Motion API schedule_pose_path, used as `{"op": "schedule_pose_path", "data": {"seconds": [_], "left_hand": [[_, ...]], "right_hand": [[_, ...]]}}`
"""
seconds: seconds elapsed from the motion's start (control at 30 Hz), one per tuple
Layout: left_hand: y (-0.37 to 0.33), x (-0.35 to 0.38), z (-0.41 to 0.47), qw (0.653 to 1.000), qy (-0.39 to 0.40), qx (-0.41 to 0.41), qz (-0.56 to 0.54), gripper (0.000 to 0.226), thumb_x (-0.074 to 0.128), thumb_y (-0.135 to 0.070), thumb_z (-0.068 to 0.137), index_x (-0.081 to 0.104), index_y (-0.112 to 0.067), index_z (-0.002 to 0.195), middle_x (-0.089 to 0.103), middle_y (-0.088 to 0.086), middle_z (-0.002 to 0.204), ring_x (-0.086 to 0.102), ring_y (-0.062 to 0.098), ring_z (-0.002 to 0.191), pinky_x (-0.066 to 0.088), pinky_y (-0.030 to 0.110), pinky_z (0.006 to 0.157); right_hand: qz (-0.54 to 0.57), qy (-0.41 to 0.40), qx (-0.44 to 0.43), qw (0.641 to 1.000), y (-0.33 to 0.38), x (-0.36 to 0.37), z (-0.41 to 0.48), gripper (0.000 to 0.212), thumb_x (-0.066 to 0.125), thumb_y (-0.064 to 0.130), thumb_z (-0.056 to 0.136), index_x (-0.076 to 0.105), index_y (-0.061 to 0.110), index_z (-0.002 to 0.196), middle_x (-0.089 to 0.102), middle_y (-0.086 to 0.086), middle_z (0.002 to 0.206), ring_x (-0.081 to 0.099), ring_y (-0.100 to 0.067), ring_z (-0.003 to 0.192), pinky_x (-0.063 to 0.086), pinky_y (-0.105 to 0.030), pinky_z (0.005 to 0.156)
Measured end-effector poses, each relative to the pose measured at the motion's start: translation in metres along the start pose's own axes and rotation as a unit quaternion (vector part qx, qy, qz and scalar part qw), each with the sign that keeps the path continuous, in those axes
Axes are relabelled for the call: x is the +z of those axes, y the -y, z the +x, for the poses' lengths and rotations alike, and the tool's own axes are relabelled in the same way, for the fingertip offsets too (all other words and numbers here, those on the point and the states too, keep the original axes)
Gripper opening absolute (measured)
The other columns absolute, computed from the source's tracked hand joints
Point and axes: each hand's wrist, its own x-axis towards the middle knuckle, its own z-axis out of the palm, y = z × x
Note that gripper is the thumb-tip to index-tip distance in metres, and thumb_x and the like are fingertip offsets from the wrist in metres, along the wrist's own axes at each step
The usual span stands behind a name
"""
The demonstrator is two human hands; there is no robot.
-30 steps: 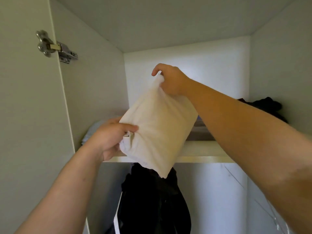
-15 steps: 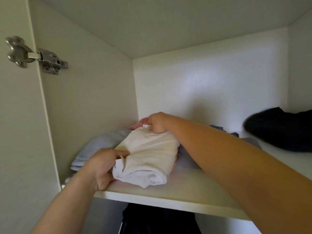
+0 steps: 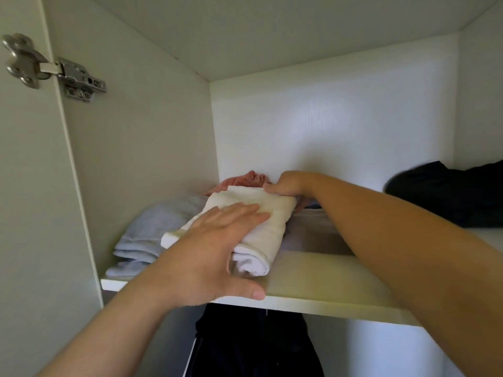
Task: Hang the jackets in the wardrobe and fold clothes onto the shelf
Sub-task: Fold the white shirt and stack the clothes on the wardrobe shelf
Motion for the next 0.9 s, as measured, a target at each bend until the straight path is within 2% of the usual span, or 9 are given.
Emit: {"op": "schedule_pose_path", "data": {"seconds": [0.13, 0.27, 0.33, 0.4, 0.53, 0.6, 0.7, 0.8, 0.9], "left_hand": [[0.002, 0.008, -0.002, 0.998, -0.058, 0.014, -0.018, 0.088, 0.077, -0.034, 0.079, 0.031, -0.044, 0.154, 0.028, -0.031, 0.157, 0.018, -0.013, 0.145, 0.020, 0.017, 0.120], [0.017, 0.014, -0.004, 0.999, -0.034, 0.002, 0.023, 0.092, 0.072, -0.024, 0.080, 0.023, -0.045, 0.156, 0.024, -0.026, 0.161, 0.017, -0.008, 0.148, 0.021, 0.026, 0.123], [0.024, 0.016, -0.002, 0.998, -0.030, -0.004, 0.056, 0.092, 0.069, -0.022, 0.082, 0.019, -0.044, 0.157, 0.022, -0.024, 0.163, 0.016, -0.006, 0.149, 0.021, 0.028, 0.123], [0.030, 0.016, -0.001, 0.997, -0.021, -0.023, 0.077, 0.093, 0.067, -0.025, 0.084, 0.015, -0.044, 0.158, 0.019, -0.024, 0.163, 0.016, -0.004, 0.150, 0.020, 0.029, 0.123], [0.031, 0.015, -0.003, 0.997, 0.004, -0.079, 0.020, 0.085, 0.064, -0.034, 0.089, 0.013, -0.048, 0.157, 0.023, -0.028, 0.160, 0.022, -0.007, 0.145, 0.023, 0.016, 0.117], [0.028, 0.013, -0.005, 0.994, 0.000, -0.107, -0.012, 0.086, 0.065, -0.052, 0.087, 0.014, -0.051, 0.156, 0.030, -0.031, 0.156, 0.030, -0.006, 0.141, 0.029, 0.014, 0.109], [0.012, 0.014, -0.002, 0.992, -0.002, -0.126, -0.009, 0.105, 0.063, -0.084, 0.069, 0.009, -0.054, 0.154, 0.026, -0.034, 0.156, 0.029, -0.004, 0.143, 0.031, 0.021, 0.110], [-0.006, 0.019, 0.004, 0.990, -0.005, -0.135, 0.031, 0.117, 0.061, -0.090, 0.063, 0.004, -0.048, 0.157, 0.023, -0.027, 0.160, 0.027, 0.004, 0.145, 0.029, 0.027, 0.115], [-0.013, 0.024, 0.007, 0.988, -0.031, -0.147, 0.040, 0.119, 0.059, -0.091, 0.064, 0.000, -0.044, 0.157, 0.024, -0.021, 0.161, 0.028, 0.007, 0.146, 0.026, 0.033, 0.120]], "right_hand": [[-0.105, -0.028, -0.061, 0.992, 0.011, -0.007, -0.004, 0.047, 0.049, 0.053, 0.101, 0.059, 0.009, 0.088, 0.058, -0.009, 0.105, 0.062, -0.023, 0.084, 0.053, -0.030, 0.056], [-0.124, -0.084, -0.119, 0.982, 0.029, -0.020, -0.007, 0.063, 0.042, 0.054, 0.103, 0.066, -0.003, 0.115, 0.063, -0.017, 0.122, 0.061, -0.030, 0.109, 0.053, -0.037, 0.092], [-0.098, -0.113, -0.140, 0.979, 0.037, -0.024, -0.010, 0.059, 0.044, 0.050, 0.104, 0.066, -0.003, 0.116, 0.063, -0.017, 0.122, 0.060, -0.031, 0.112, 0.047, -0.035, 0.096], [-0.082, -0.117, -0.141, 0.980, 0.040, -0.025, -0.008, 0.058, 0.045, 0.049, 0.104, 0.066, -0.004, 0.114, 0.064, -0.017, 0.120, 0.060, -0.031, 0.111, 0.048, -0.036, 0.095], [-0.082, -0.080, -0.104, 0.988, 0.031, -0.018, 0.004, 0.062, 0.047, 0.052, 0.102, 0.066, -0.007, 0.108, 0.065, -0.020, 0.115, 0.063, -0.030, 0.098, 0.053, -0.040, 0.091], [-0.065, -0.074, -0.095, 0.991, 0.027, -0.015, 0.009, 0.055, 0.051, 0.052, 0.100, 0.064, -0.001, 0.092, 0.064, -0.016, 0.103, 0.061, -0.027, 0.087, 0.054, -0.038, 0.083], [-0.005, -0.086, -0.085, 0.993, 0.028, -0.017, 0.008, 0.046, 0.062, 0.050, 0.095, 0.059, 0.007, 0.082, 0.062, -0.009, 0.091, 0.061, -0.023, 0.078, 0.052, -0.032, 0.067], [0.031, -0.088, -0.081, 0.992, 0.035, -0.020, 0.004, 0.040, 0.067, 0.046, 0.093, 0.060, 0.007, 0.084, 0.062, -0.009, 0.089, 0.061, -0.023, 0.075, 0.053, -0.030, 0.062], [0.094, -0.092, -0.085, 0.988, 0.046, -0.026, -0.003, 0.042, 0.071, 0.043, 0.091, 0.065, 0.003, 0.103, 0.066, -0.010, 0.098, 0.064, -0.023, 0.081, 0.056, -0.032, 0.066]]}}
